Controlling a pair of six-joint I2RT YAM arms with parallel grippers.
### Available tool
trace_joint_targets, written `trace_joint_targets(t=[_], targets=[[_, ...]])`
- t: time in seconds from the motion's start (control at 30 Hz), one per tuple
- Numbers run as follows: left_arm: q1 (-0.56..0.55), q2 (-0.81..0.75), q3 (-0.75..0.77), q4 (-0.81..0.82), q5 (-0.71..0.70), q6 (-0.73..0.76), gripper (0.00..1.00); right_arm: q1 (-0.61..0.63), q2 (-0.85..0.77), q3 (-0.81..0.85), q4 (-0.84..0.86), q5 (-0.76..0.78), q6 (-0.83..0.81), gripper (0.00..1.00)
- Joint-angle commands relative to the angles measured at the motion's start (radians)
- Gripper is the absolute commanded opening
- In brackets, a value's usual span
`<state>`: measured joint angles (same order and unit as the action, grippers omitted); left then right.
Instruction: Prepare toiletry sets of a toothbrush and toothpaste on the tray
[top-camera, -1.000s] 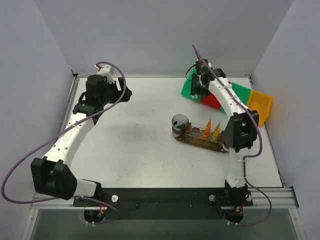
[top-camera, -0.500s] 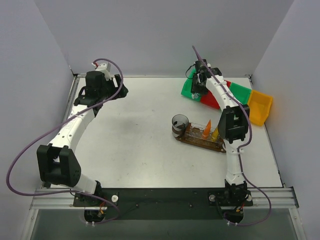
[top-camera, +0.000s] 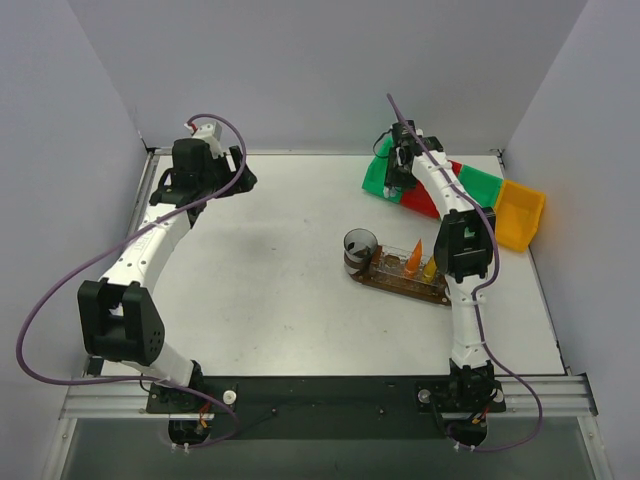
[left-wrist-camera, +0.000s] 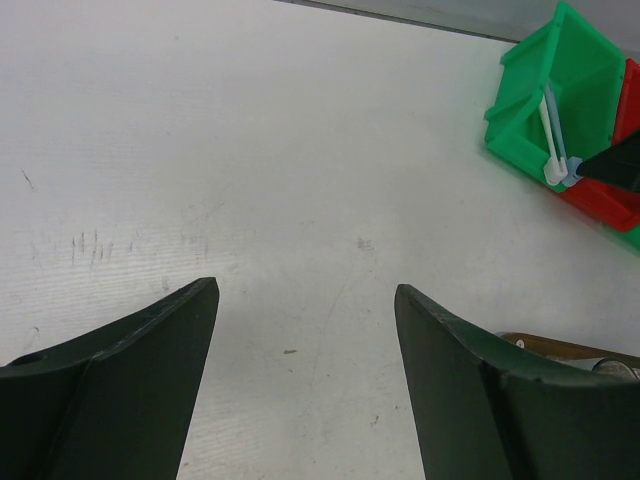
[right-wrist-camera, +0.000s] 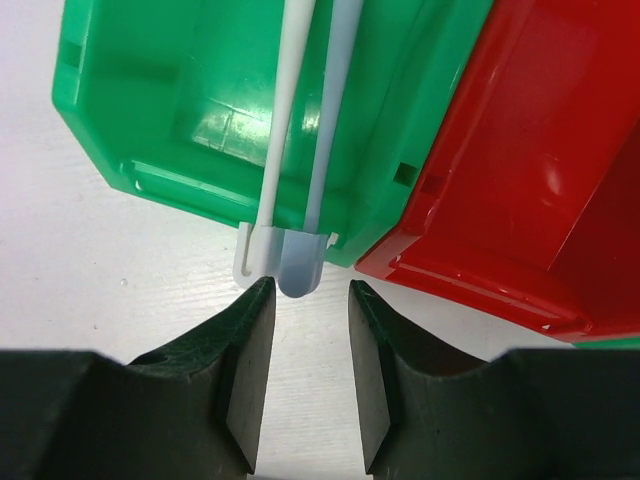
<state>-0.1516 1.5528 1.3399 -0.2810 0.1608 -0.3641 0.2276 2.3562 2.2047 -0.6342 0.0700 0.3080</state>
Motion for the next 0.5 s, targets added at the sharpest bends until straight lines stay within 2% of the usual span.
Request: trace_joint_targets(t=[0.0,0.47], targets=[[0.009,0.009,0.054,0.019,0.020,-0.016,0.82,-0.008,0.011,0.036,-0.012,0.011,-0.007,0.31],[0.009,0.016,0.070,0.009,0.032,-0.018,0.82,-0.014,0.032,0.038,0.007,0.005,-0.014,0.31]])
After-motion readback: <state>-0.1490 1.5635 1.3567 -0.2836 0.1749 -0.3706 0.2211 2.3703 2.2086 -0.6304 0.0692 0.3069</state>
